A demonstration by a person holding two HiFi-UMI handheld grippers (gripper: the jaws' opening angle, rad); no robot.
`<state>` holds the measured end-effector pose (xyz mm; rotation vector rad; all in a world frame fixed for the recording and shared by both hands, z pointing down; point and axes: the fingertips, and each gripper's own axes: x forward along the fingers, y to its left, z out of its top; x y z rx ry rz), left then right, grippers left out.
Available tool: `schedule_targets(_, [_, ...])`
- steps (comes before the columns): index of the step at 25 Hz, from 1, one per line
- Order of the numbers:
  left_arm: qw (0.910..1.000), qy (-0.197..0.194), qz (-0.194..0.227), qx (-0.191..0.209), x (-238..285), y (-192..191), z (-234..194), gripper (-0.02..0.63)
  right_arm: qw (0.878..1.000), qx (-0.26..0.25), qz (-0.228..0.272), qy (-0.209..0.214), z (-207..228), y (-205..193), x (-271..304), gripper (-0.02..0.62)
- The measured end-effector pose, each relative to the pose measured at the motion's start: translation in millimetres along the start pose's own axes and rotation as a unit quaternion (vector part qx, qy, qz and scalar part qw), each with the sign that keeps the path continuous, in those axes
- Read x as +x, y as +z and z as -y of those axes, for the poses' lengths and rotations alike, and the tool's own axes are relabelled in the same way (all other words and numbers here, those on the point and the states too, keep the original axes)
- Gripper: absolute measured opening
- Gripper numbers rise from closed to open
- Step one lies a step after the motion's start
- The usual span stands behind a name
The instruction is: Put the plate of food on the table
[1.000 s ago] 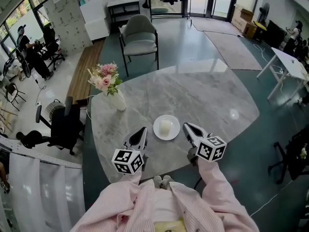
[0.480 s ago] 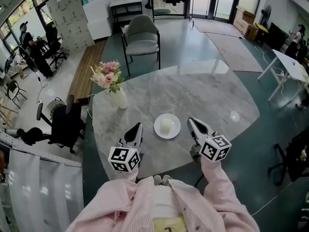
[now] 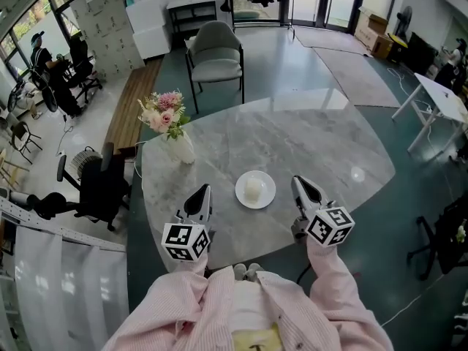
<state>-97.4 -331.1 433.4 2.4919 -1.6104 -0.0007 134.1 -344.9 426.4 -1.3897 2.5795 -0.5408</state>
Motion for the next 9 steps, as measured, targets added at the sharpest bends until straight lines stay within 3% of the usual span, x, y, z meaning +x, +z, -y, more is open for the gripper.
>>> schedule_targets(9, [0.9999,0.009,0.0,0.005,-4.2,3.8,-2.6,-0.005,1.0,-0.01,0.006,-0.017,4.2,4.6,-3.8,0.005])
